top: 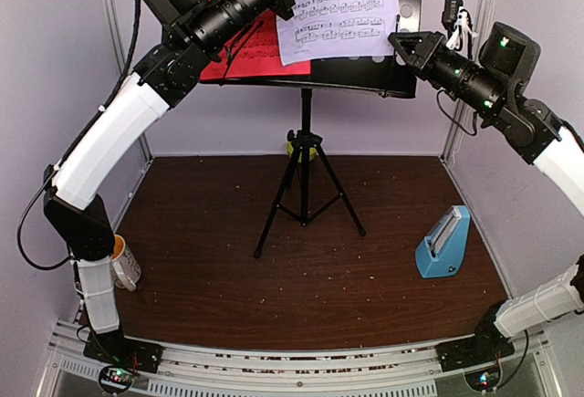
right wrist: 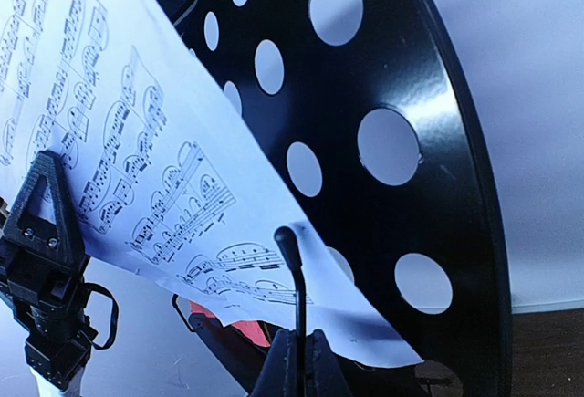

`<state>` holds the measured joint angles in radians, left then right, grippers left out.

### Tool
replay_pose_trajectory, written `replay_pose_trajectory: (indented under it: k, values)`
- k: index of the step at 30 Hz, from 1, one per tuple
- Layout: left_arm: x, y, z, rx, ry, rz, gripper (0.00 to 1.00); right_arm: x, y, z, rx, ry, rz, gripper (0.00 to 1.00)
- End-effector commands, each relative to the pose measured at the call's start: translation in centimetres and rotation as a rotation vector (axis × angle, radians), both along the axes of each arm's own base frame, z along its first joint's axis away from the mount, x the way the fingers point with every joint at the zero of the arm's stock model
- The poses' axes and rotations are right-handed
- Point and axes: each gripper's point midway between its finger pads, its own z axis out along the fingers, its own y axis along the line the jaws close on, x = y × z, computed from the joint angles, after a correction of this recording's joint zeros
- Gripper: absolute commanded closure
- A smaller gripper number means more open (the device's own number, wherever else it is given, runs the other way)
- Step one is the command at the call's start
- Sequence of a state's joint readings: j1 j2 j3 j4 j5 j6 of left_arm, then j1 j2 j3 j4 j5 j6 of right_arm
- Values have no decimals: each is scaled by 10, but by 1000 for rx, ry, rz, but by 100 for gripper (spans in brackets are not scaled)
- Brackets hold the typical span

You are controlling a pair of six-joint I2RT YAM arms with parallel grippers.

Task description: Set up the instrument practice props

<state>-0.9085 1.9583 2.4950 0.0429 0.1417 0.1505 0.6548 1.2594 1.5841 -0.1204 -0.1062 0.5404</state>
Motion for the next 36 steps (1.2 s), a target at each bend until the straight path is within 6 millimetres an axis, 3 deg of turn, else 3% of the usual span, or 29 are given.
replay_pose_trajectory:
  k: [1, 12, 18, 25, 30, 36]
  values:
    - [-12, 7, 21, -90, -69, -26, 100, -14, -3, 10, -13, -65, 15, 100]
    - [2, -19, -2, -33, -32, -42, 100, -17, -4, 11, -12, -96, 22, 100]
    - [-6, -35, -12, 12, -56, -53, 100, -18, -1, 10, -19, -101, 35, 100]
    - [-4, -36, -14, 19, -58, -34, 100, -19, -1, 10, -20, -107, 38, 100]
    - [-5, -32, -10, 10, -56, -29, 76, -20, -1, 10, -19, -108, 39, 100]
    - [-5, -27, -6, 4, -55, -9, 70, -19, -1, 8, -21, -105, 39, 100]
